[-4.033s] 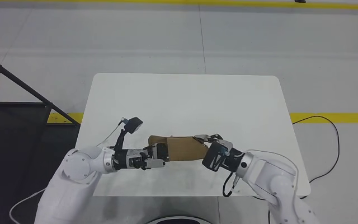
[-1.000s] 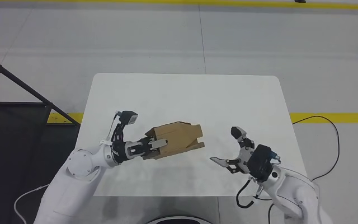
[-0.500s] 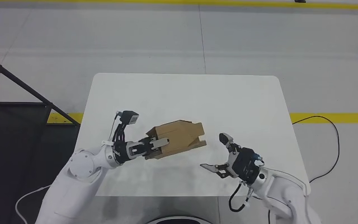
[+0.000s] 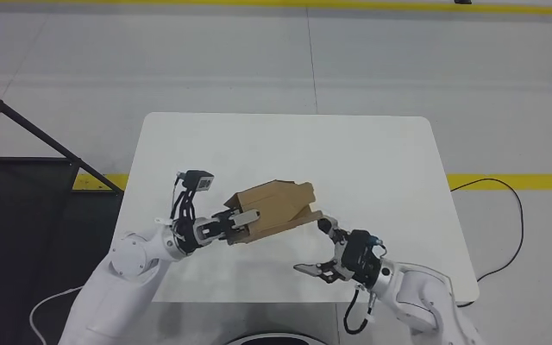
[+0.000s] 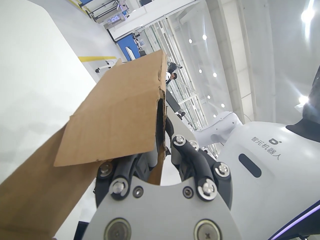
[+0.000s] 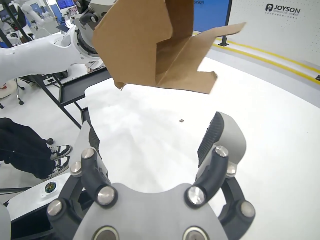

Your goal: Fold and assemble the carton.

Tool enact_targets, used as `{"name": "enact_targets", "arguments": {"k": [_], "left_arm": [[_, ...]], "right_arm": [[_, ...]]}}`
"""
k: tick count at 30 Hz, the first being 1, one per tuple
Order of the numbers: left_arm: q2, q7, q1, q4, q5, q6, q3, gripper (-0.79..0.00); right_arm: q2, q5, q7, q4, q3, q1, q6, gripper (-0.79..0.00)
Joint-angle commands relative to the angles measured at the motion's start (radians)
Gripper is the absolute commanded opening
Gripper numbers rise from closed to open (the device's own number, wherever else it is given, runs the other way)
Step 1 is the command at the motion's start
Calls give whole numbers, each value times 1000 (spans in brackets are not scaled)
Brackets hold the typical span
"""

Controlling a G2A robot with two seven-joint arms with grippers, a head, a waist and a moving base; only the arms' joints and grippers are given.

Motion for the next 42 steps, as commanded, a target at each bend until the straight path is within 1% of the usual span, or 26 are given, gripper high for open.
{"name": "enact_targets", "arguments": {"k": [1,7,18,26,35,38,42], "left_arm": [[-1,-4,0,0,-4,-4,6,-785],[-4,-26,1,7,-82,-2,25,-785],[-8,-109,-15,36,-205,12,41,-785],[-12,-166,-25,53,-272,31,53,-785],[-15,-197,-29,60,-281,37,53,-785],[-15,-203,-29,61,-280,38,47,-785],[-14,-216,-26,61,-279,42,36,-785]], "right_arm": [[-3,3,-2,8,-22,18,5,0],[-12,17,-20,38,-73,68,6,0],[-18,40,-49,57,-95,106,19,0],[-20,39,-90,61,-82,106,65,0],[-20,29,-96,63,-76,107,82,0],[-17,13,-101,48,-54,95,83,0],[-7,-21,-119,14,7,62,82,0]]}}
